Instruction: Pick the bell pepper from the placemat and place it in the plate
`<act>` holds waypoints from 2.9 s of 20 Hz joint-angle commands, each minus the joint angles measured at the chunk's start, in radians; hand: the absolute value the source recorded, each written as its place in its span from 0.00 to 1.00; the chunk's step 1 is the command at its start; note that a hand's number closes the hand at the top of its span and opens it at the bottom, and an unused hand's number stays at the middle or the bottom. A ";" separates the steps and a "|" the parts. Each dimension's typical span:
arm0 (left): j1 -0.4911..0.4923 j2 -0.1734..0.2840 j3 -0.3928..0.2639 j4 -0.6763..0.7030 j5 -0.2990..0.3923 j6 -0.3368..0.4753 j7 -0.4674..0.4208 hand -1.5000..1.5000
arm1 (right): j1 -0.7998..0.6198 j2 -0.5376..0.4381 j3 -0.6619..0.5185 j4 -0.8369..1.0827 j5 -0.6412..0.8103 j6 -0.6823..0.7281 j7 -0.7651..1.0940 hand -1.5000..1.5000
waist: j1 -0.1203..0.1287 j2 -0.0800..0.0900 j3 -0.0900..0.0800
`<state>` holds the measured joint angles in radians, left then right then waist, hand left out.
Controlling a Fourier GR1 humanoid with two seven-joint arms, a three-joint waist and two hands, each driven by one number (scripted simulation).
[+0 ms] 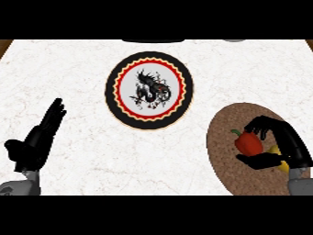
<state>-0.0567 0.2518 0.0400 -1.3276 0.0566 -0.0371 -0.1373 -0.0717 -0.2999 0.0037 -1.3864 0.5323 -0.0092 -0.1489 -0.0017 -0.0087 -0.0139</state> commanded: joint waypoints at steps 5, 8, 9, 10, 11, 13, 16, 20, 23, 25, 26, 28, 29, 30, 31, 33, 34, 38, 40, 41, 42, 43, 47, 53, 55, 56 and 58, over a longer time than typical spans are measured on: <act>0.033 0.009 0.034 0.007 -0.003 0.030 -0.012 0.50 | 0.256 0.167 -0.013 -0.051 0.249 -0.275 0.451 1.00 | -0.083 -0.004 0.001; 0.056 0.006 0.035 0.006 -0.003 0.033 -0.016 0.50 | 0.315 0.206 -0.018 -0.119 0.354 -0.340 0.577 1.00 | -0.099 -0.011 -0.004; 0.051 0.012 0.045 0.002 0.005 0.030 -0.020 0.50 | 0.329 0.235 0.000 -0.162 0.398 -0.368 0.613 1.00 | -0.092 -0.013 -0.003; 0.042 0.012 0.040 0.003 -0.004 0.035 -0.010 0.50 | 0.334 0.274 0.027 -0.190 0.443 -0.393 0.645 1.00 | -0.088 -0.009 -0.002; 0.058 0.021 0.047 -0.004 0.000 0.031 -0.013 0.50 | 0.369 0.293 0.044 -0.237 0.477 -0.407 0.666 1.00 | -0.084 -0.016 -0.001; 0.033 0.020 0.042 -0.007 0.001 0.027 -0.004 0.50 | 0.381 0.295 0.107 -0.293 0.562 -0.419 0.743 1.00 | -0.077 -0.010 -0.001; 0.057 0.006 0.022 -0.002 -0.008 0.020 -0.014 0.50 | 0.400 0.297 0.200 -0.399 0.669 -0.434 0.851 1.00 | -0.062 -0.010 -0.001; 0.050 0.002 0.018 -0.010 -0.006 0.020 -0.013 0.50 | 0.420 0.299 0.313 -0.527 0.857 -0.438 1.010 1.00 | -0.053 -0.011 -0.001; 0.045 0.025 0.029 -0.025 0.009 -0.001 0.010 0.50 | 0.404 0.299 0.390 -0.614 1.016 -0.423 1.105 1.00 | -0.041 -0.015 0.000; 0.041 0.013 0.018 -0.020 -0.002 0.006 0.000 0.50 | 0.358 0.300 0.430 -0.675 1.130 -0.357 1.192 1.00 | -0.031 -0.007 0.000; 0.020 0.019 0.025 -0.021 -0.002 0.012 0.011 0.50 | 0.374 0.300 0.489 -0.689 1.176 -0.341 1.211 1.00 | -0.038 -0.009 0.001; 0.004 0.004 0.017 -0.015 -0.001 0.015 0.016 0.50 | 0.322 0.300 0.570 -0.705 1.241 -0.291 1.311 1.00 | -0.024 -0.002 0.003; 0.032 0.007 0.005 -0.025 0.001 -0.006 0.010 0.50 | 0.302 0.300 0.612 -0.715 1.268 -0.258 1.346 1.00 | -0.007 -0.004 0.004; 0.029 0.012 0.010 -0.022 -0.005 0.000 0.007 0.50 | 0.294 0.300 0.644 -0.739 1.318 -0.209 1.398 1.00 | -0.010 -0.002 0.005; 0.032 0.014 0.006 -0.014 0.003 -0.020 0.000 0.50 | 0.266 0.300 0.682 -0.725 1.340 -0.199 1.433 1.00 | -0.004 0.000 0.005; -0.007 0.007 0.003 -0.029 0.001 -0.005 0.029 0.50 | 0.167 0.300 0.702 -0.739 1.357 -0.104 1.487 1.00 | 0.007 0.005 0.006; -0.002 -0.005 -0.014 -0.018 -0.020 0.003 0.012 0.50 | 0.126 0.300 0.716 -0.712 1.365 -0.061 1.520 1.00 | 0.013 0.010 0.007; -0.002 -0.004 -0.013 -0.036 -0.002 -0.014 0.029 0.50 | 0.015 0.300 0.763 -0.665 1.341 0.011 1.614 1.00 | 0.037 0.010 0.009; -0.024 -0.010 -0.026 -0.024 -0.025 0.000 0.031 0.50 | -0.054 0.300 0.739 -0.595 1.269 0.003 1.632 1.00 | 0.047 0.019 0.010; -0.014 -0.014 -0.023 0.009 -0.024 -0.008 -0.004 0.50 | -0.101 0.299 0.705 -0.558 1.239 -0.013 1.630 1.00 | 0.053 0.025 0.010; -0.046 -0.030 -0.033 -0.018 -0.027 0.011 0.031 0.50 | -0.141 0.299 0.683 -0.547 1.202 0.003 1.633 1.00 | 0.053 0.023 0.011; -0.044 -0.024 -0.033 -0.008 -0.035 0.009 0.018 0.50 | -0.172 0.299 0.672 -0.539 1.175 -0.013 1.635 1.00 | 0.056 0.023 0.011; -0.038 -0.018 -0.038 -0.012 -0.029 -0.013 0.016 0.50 | -0.315 0.299 0.578 -0.436 1.084 -0.034 1.636 1.00 | 0.075 0.023 0.012; -0.069 -0.026 -0.048 0.003 -0.023 -0.030 0.023 0.50 | -0.509 0.299 0.438 -0.196 0.950 -0.104 1.617 1.00 | 0.099 0.032 0.013; -0.079 -0.020 -0.047 -0.004 -0.027 -0.030 0.022 0.50 | -0.563 0.299 0.408 -0.113 0.923 -0.127 1.610 1.00 | 0.112 0.034 0.014; -0.099 -0.032 -0.049 0.002 -0.024 -0.025 0.037 0.50 | -0.577 0.299 0.404 -0.083 0.919 -0.129 1.625 1.00 | 0.111 0.035 0.013; -0.071 -0.053 -0.061 0.002 -0.037 -0.005 0.021 0.50 | -0.588 0.299 0.330 -0.105 0.951 -0.263 1.604 1.00 | 0.107 0.035 0.016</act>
<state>-0.1296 0.2208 -0.0085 -1.3287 0.0288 -0.0566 -0.1109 -0.5796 -0.0105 0.4051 -1.5596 1.4952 -0.0997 1.2285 0.1000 0.0237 0.0000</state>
